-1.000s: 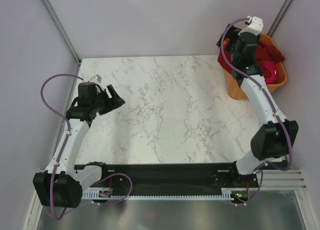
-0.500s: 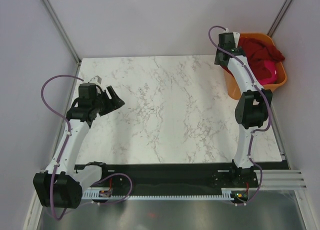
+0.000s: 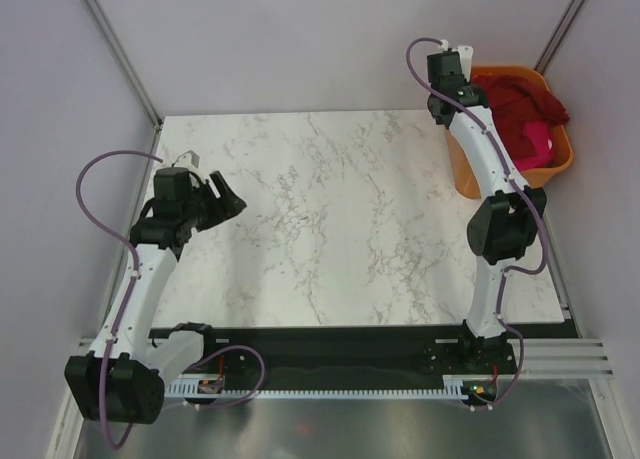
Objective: Fold and stack the t-shirts
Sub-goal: Grab the tshirt from the pile, then move the tshirt to the center of the board, then flatten the tshirt out
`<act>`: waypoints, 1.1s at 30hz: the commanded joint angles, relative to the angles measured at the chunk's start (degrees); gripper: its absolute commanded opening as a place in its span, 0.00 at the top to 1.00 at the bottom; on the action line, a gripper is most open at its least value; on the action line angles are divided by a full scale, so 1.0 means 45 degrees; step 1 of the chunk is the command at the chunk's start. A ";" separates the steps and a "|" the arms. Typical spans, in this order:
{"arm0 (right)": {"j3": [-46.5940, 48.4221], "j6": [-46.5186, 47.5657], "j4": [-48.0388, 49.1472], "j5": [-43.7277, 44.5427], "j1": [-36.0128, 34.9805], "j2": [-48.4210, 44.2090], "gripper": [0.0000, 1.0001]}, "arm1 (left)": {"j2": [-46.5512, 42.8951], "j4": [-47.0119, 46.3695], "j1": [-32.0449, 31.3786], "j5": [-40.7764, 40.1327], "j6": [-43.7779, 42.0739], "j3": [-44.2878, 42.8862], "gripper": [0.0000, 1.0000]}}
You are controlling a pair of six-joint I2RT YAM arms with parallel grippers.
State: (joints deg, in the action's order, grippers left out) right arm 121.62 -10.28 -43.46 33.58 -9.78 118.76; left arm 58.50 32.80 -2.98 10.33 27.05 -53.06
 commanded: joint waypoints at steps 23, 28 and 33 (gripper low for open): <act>-0.4857 -0.2303 0.1414 -0.1639 -0.6051 -0.4985 0.02 | -0.0813 -0.0120 0.0058 -0.1708 -0.0132 0.0111 0.25; -0.5542 -0.2927 0.1242 -0.5425 -0.5912 -0.2669 0.14 | -0.0033 0.0094 0.0058 -0.1943 -0.0210 -0.0318 0.25; -0.6692 -0.3535 0.2192 -0.7752 -0.6302 -0.0788 0.23 | 0.0905 0.0095 0.0155 -0.1943 -0.0210 -0.0885 0.25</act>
State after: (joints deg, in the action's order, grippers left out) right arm 95.55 -23.09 -35.94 9.41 -36.88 109.86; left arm 61.36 33.08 -2.83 3.01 27.05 -54.28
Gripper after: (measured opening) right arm 0.775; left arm 0.749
